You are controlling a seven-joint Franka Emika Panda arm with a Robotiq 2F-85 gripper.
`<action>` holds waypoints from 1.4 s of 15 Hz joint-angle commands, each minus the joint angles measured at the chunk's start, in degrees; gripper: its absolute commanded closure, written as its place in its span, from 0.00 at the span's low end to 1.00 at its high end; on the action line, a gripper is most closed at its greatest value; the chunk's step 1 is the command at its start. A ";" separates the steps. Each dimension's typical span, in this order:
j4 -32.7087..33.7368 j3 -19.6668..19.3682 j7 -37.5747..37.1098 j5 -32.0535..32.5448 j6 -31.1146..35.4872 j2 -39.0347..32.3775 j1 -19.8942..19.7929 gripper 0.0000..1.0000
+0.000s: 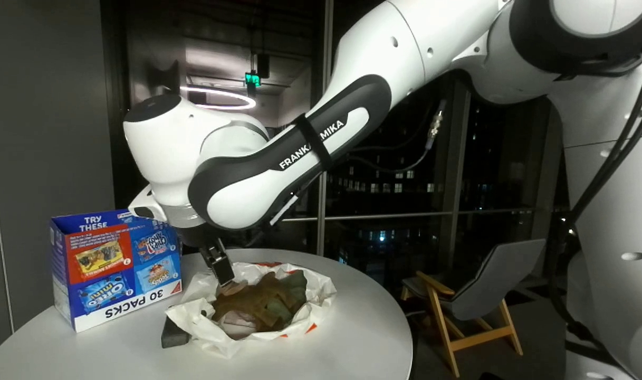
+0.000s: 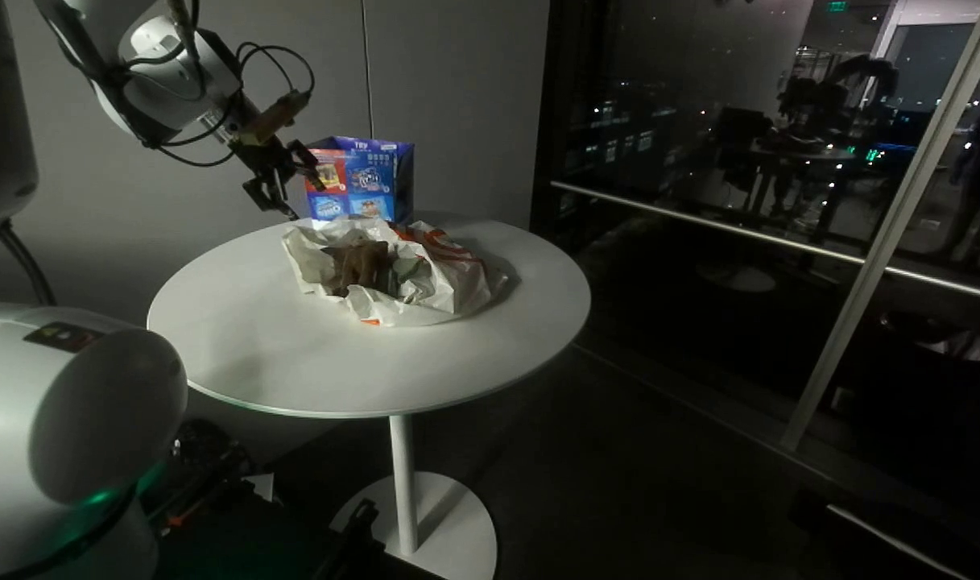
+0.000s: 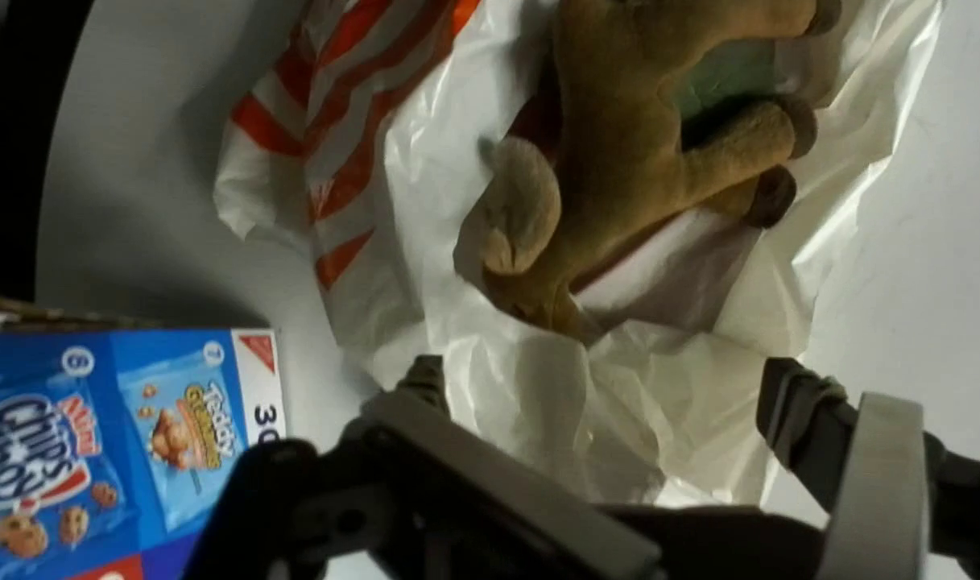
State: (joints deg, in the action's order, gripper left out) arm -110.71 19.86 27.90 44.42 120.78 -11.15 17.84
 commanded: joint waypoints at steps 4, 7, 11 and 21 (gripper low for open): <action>-1.86 1.40 13.83 -4.12 15.71 -2.63 -0.25 0.00; -0.89 1.71 21.91 -6.17 22.37 -6.28 -0.80 0.00; 3.26 1.44 35.01 -10.07 18.58 -11.86 -0.06 0.00; 16.03 -0.63 58.32 -14.66 8.30 -20.54 0.15 0.00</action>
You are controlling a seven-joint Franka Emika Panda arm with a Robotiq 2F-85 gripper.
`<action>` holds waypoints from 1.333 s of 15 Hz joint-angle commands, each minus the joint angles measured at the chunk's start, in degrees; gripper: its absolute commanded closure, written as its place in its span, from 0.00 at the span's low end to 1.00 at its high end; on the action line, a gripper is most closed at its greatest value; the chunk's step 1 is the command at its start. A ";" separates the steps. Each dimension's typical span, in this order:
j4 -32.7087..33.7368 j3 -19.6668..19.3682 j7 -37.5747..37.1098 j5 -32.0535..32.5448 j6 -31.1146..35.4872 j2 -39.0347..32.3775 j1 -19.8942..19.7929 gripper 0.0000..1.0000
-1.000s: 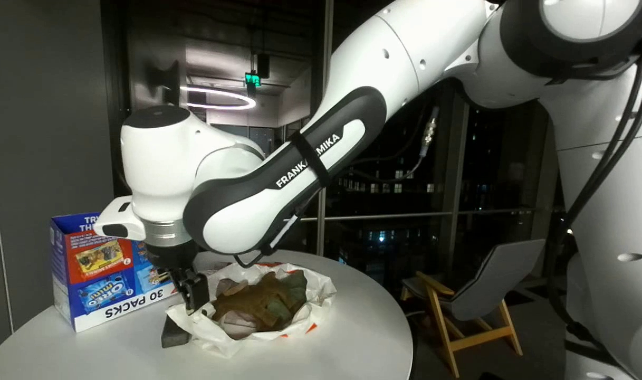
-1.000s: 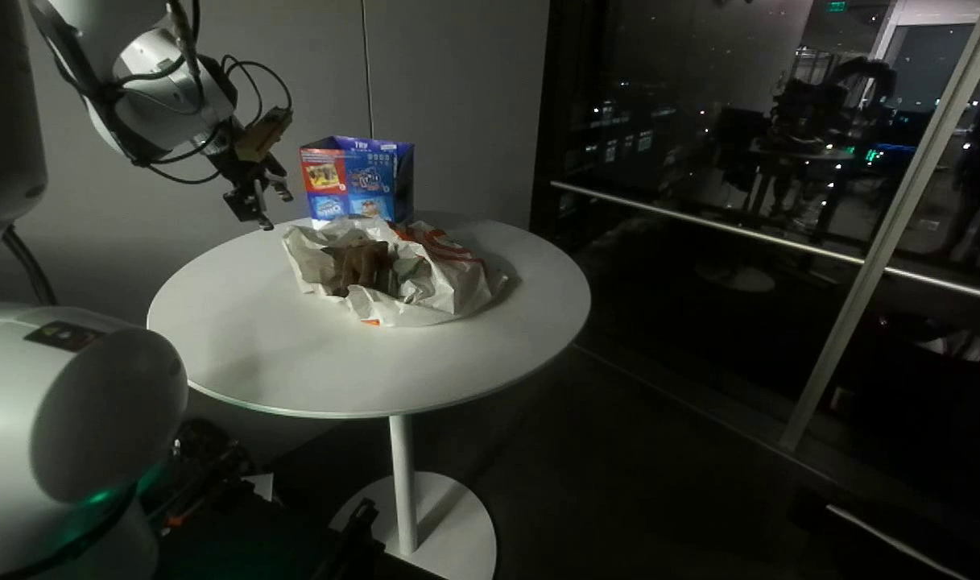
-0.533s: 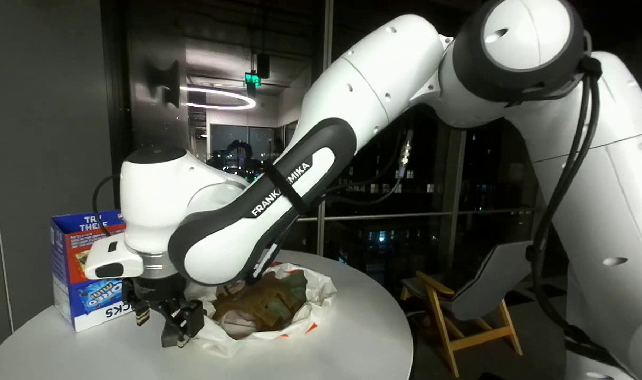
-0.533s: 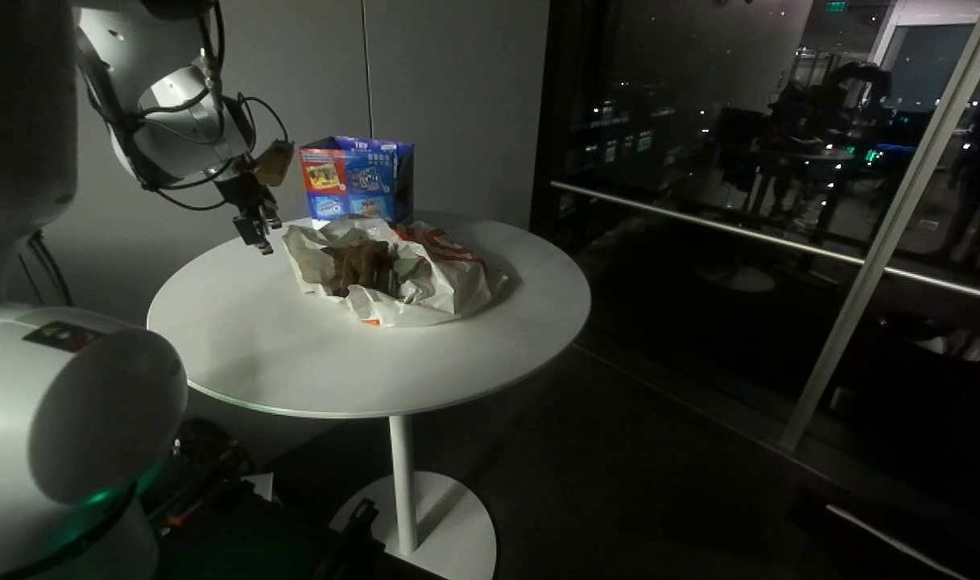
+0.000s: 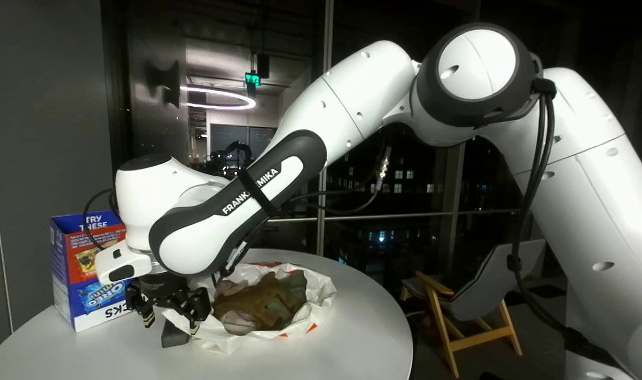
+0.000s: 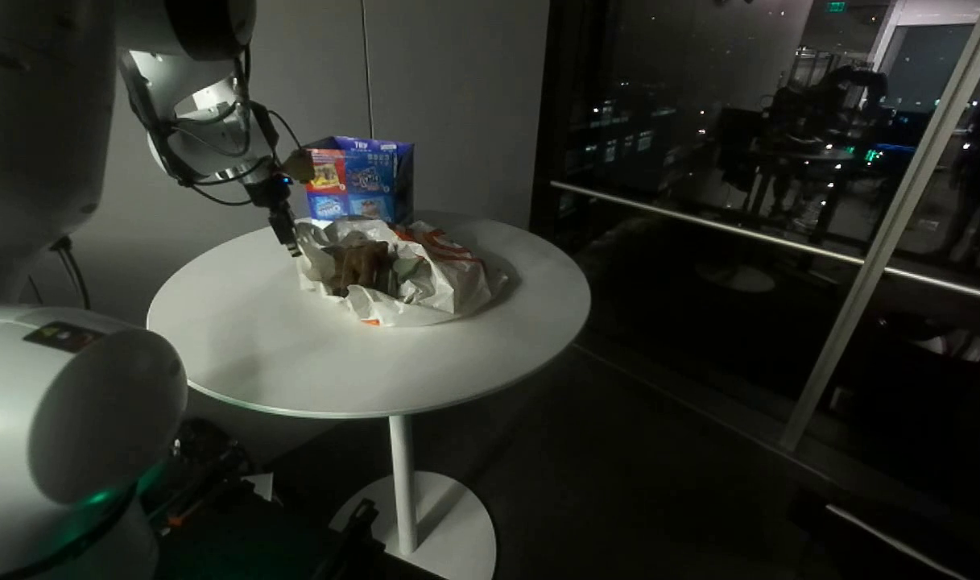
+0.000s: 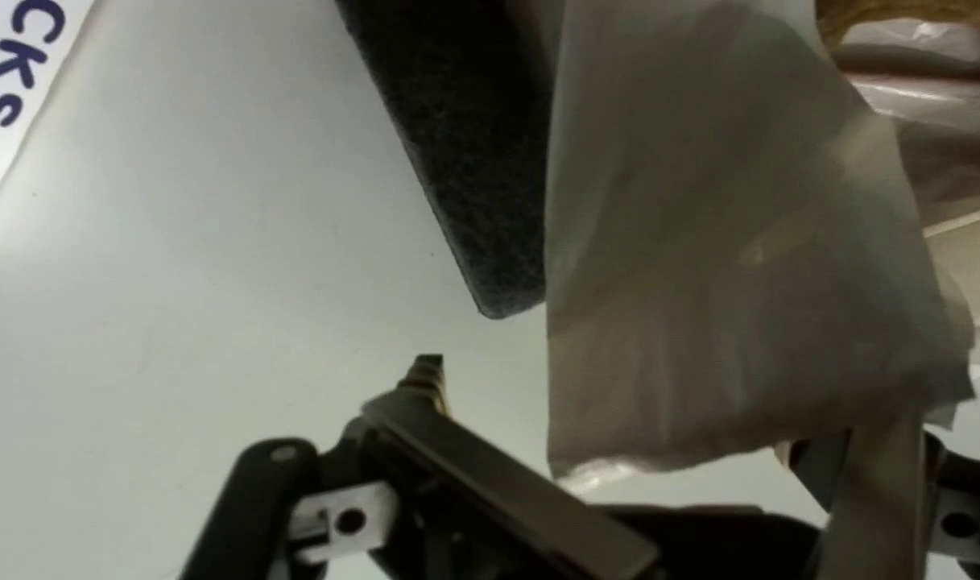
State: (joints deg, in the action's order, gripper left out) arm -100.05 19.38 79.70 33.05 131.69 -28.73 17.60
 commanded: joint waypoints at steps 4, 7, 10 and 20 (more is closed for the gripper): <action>8.80 0.30 11.59 -9.95 -5.22 -4.73 0.33 0.00; 12.24 0.47 10.55 -15.83 -15.52 -4.90 1.51 0.00; 17.27 0.62 10.91 -20.85 -23.71 -7.51 1.68 0.00; 20.47 -2.53 11.85 -16.19 -12.81 -12.64 3.69 0.00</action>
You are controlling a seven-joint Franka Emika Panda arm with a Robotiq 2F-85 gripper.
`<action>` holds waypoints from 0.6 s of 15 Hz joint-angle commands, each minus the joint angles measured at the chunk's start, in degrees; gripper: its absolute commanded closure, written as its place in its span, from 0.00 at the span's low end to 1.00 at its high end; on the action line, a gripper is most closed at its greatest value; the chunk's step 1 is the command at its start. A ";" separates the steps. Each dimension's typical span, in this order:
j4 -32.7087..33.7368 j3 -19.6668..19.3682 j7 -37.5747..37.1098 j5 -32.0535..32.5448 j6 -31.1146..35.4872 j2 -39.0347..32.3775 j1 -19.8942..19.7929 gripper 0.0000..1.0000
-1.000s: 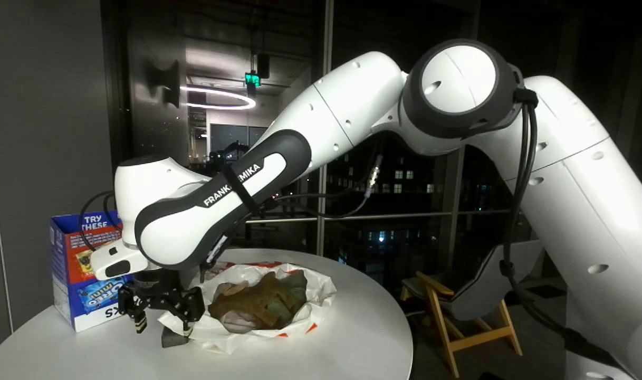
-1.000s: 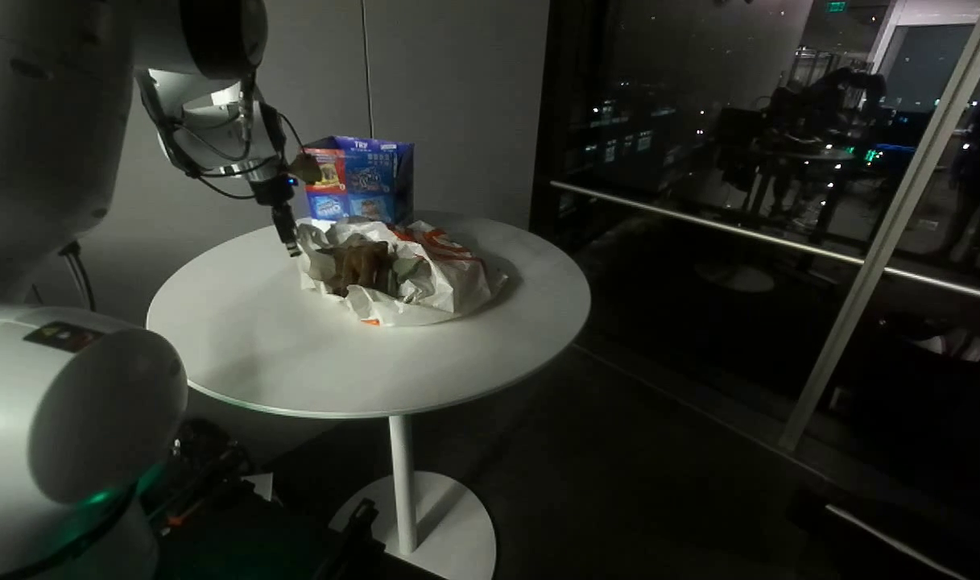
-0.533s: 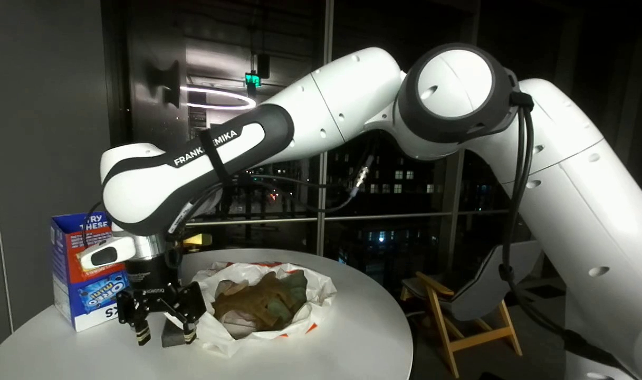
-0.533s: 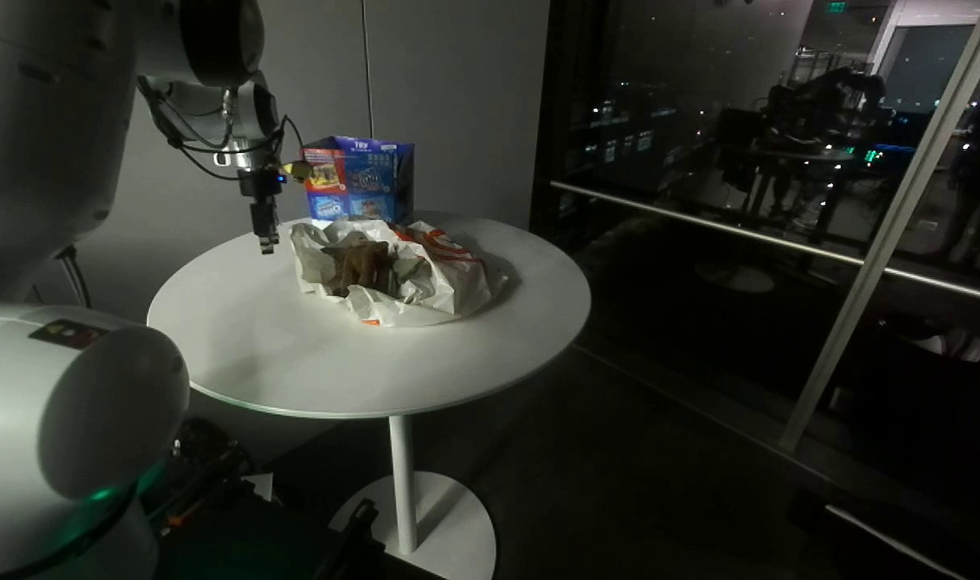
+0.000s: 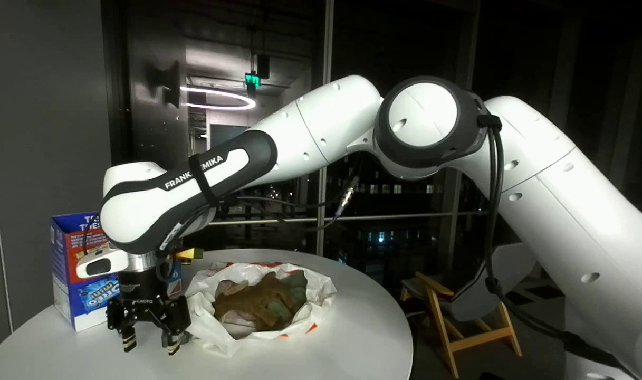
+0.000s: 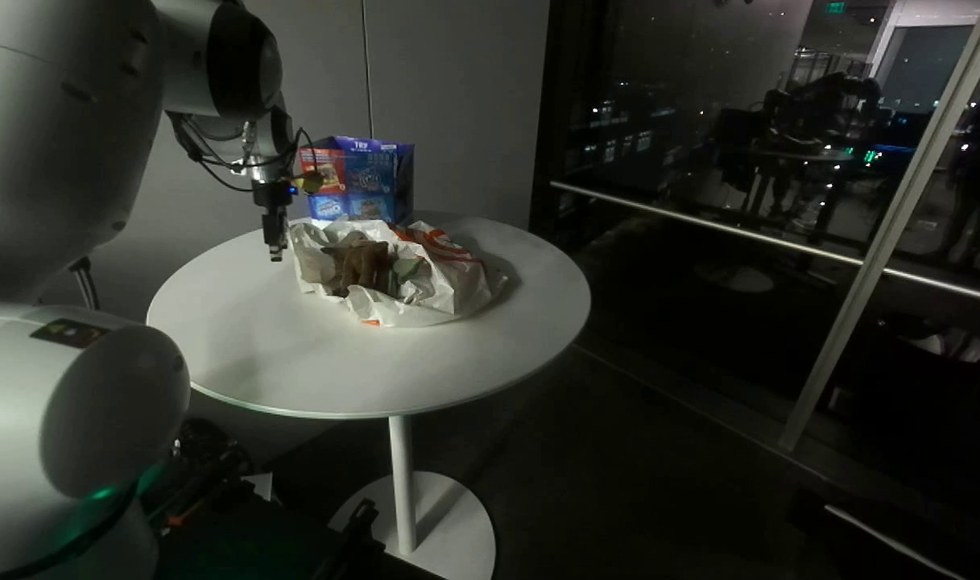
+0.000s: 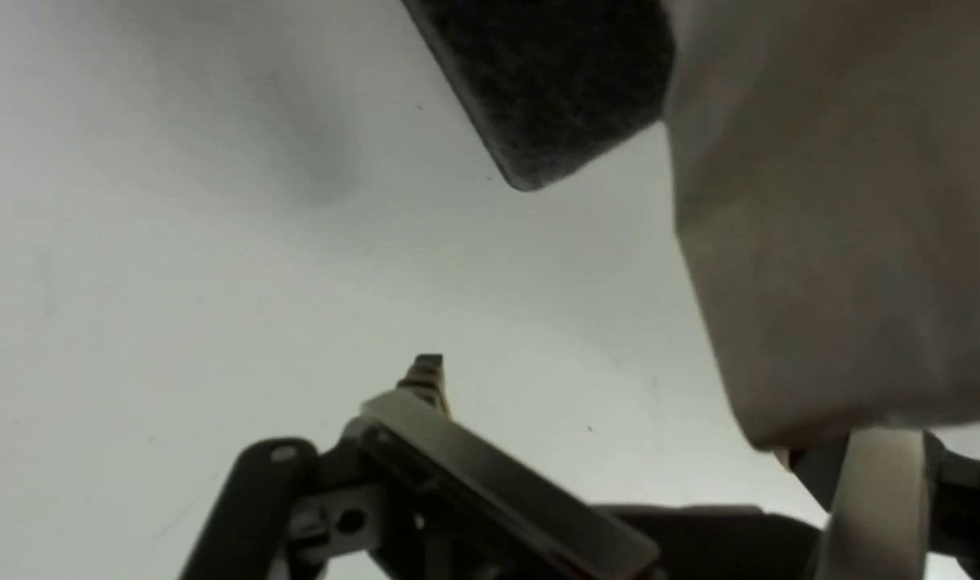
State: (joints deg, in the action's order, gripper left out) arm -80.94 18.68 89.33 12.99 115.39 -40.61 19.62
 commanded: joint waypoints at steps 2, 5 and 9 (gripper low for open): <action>0.70 -3.22 3.60 8.14 4.43 -0.23 2.34 0.00; -0.44 -5.18 3.56 12.74 5.69 0.84 2.82 0.00; -1.23 -6.29 3.85 14.83 7.36 1.05 1.77 0.00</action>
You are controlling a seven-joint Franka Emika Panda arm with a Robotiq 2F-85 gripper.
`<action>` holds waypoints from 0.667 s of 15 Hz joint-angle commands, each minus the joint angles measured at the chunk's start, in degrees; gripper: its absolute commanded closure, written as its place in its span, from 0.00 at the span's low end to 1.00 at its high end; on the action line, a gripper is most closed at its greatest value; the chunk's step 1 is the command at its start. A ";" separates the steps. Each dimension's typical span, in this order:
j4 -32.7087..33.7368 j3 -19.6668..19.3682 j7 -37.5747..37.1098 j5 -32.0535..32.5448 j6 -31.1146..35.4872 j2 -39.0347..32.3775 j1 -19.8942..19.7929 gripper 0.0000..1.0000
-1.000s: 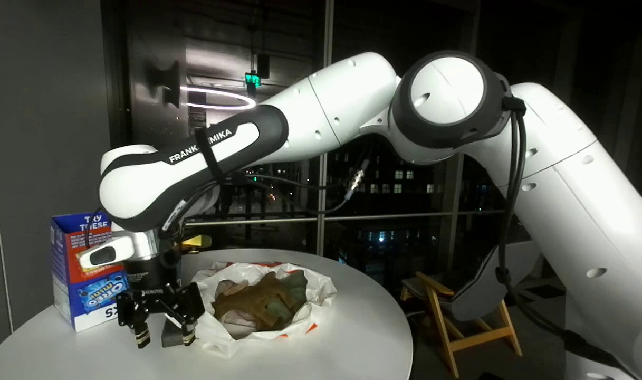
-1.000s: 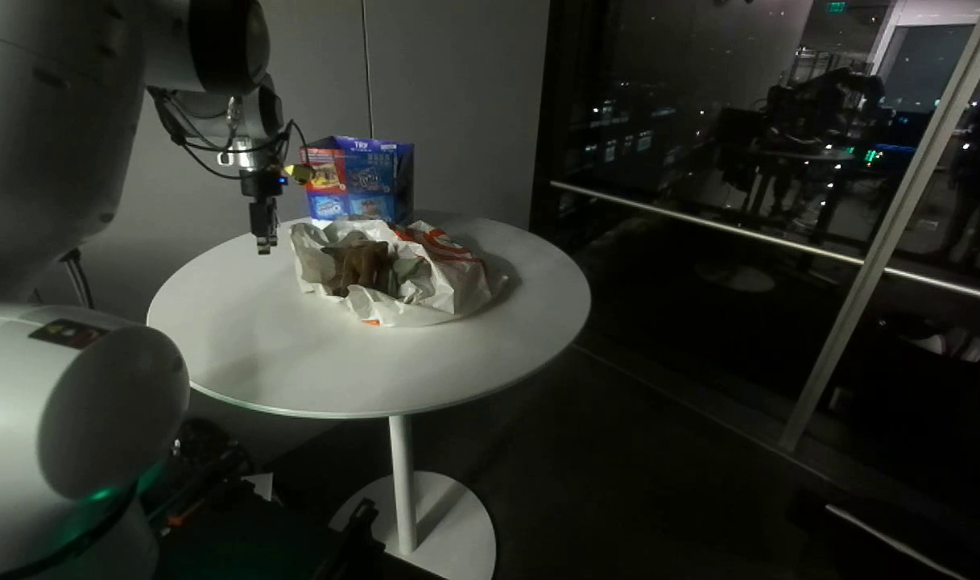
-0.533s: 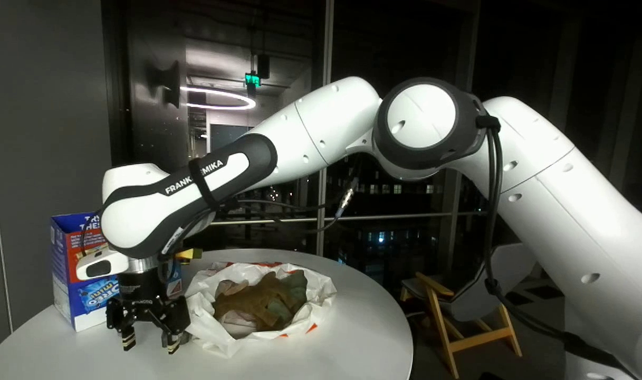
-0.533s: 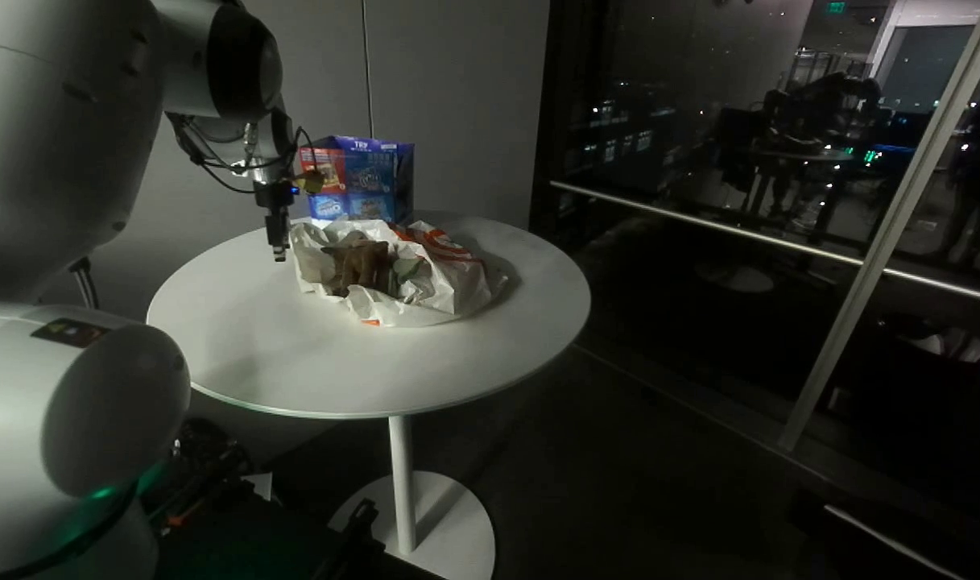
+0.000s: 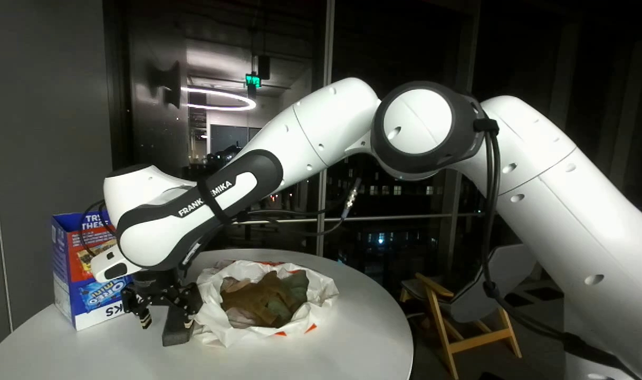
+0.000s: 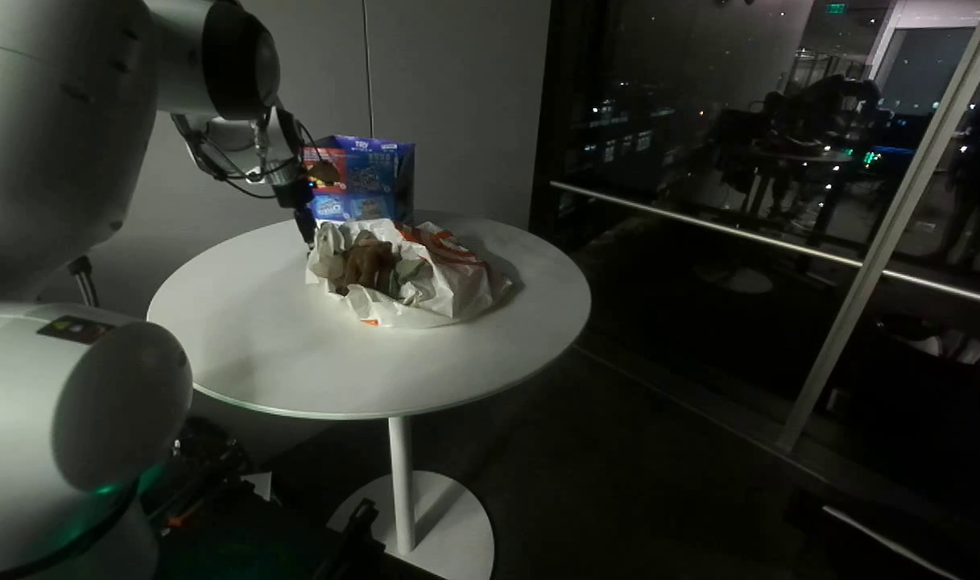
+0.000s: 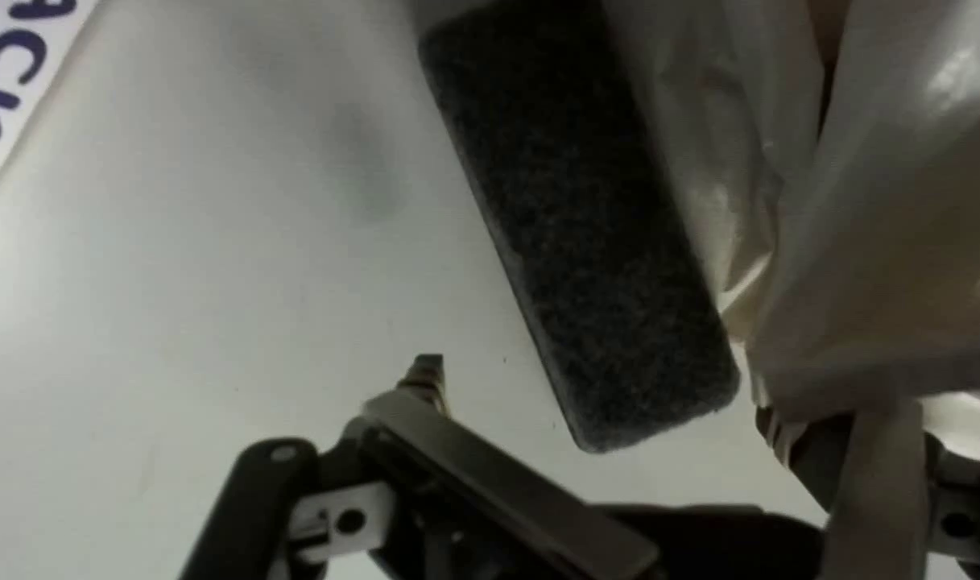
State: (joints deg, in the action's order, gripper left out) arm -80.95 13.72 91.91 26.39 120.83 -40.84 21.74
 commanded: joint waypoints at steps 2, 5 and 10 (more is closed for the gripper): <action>-1.32 -1.71 1.46 1.15 2.42 1.05 -0.86 0.00; -2.15 -1.18 2.38 -0.36 4.16 1.01 -2.34 0.00; -4.02 -0.38 4.32 -1.64 8.11 0.67 -3.69 0.00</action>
State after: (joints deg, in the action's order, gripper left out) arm -83.03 12.43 93.96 26.25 125.83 -40.81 19.33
